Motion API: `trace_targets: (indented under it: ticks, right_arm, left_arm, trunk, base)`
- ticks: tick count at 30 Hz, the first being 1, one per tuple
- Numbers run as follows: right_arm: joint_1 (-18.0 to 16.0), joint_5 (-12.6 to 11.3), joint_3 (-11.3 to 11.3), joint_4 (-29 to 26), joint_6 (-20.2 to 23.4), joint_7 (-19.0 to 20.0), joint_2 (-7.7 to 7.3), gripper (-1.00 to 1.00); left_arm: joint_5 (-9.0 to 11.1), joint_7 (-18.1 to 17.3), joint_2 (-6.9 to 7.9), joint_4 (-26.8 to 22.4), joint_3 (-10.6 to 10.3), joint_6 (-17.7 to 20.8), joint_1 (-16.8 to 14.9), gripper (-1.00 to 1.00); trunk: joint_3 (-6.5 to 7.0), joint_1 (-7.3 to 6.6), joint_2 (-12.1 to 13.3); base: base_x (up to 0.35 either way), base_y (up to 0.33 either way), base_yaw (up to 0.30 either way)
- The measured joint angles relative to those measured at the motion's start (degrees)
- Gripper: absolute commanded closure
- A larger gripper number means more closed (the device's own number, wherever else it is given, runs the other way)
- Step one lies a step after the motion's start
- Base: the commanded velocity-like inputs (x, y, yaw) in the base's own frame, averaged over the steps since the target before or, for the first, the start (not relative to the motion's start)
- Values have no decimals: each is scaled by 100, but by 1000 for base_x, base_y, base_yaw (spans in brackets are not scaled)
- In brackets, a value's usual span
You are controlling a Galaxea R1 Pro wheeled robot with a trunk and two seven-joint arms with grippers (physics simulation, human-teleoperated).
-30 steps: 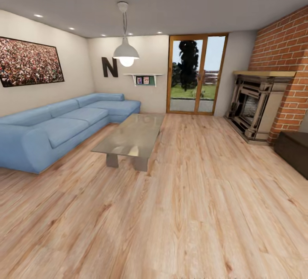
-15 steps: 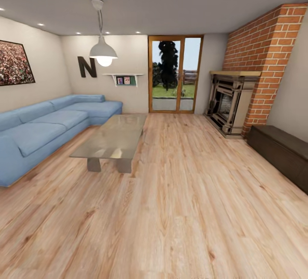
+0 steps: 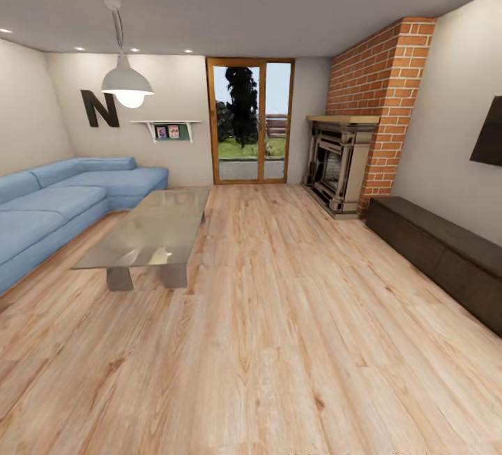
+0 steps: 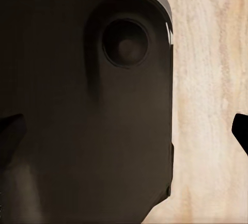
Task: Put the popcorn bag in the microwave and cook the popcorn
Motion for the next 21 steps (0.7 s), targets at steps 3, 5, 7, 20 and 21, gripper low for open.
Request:
trace_targets:
  ticks: [3,5,7,20,21]
  right_arm:
    - [0,0,0,0,-4,2,-2,-100]
    - [0,-5,-1,0,-7,2,-9,-100]
    - [0,-7,-2,0,-7,2,-8,-100]
    - [0,0,-2,0,-1,2,9,-100]
    - [0,0,-2,0,-1,2,8,-100]
  left_arm:
    - [1,19,5,-1,0,1,-3,-100]
    - [3,22,2,0,0,0,-1,-100]
    - [2,23,1,0,0,1,-3,-100]
    - [-1,27,-8,0,0,-8,-2,-100]
    - [-1,26,-8,0,0,-8,-2,-100]
  trunk:
    - [0,0,0]
    - [0,0,0]
    - [0,0,0]
    - [0,0,0]
    - [0,0,0]
  base:
    - [0,0,-290]
    - [0,0,-290]
    - [0,0,-290]
    - [0,0,-292]
    - [0,0,-293]
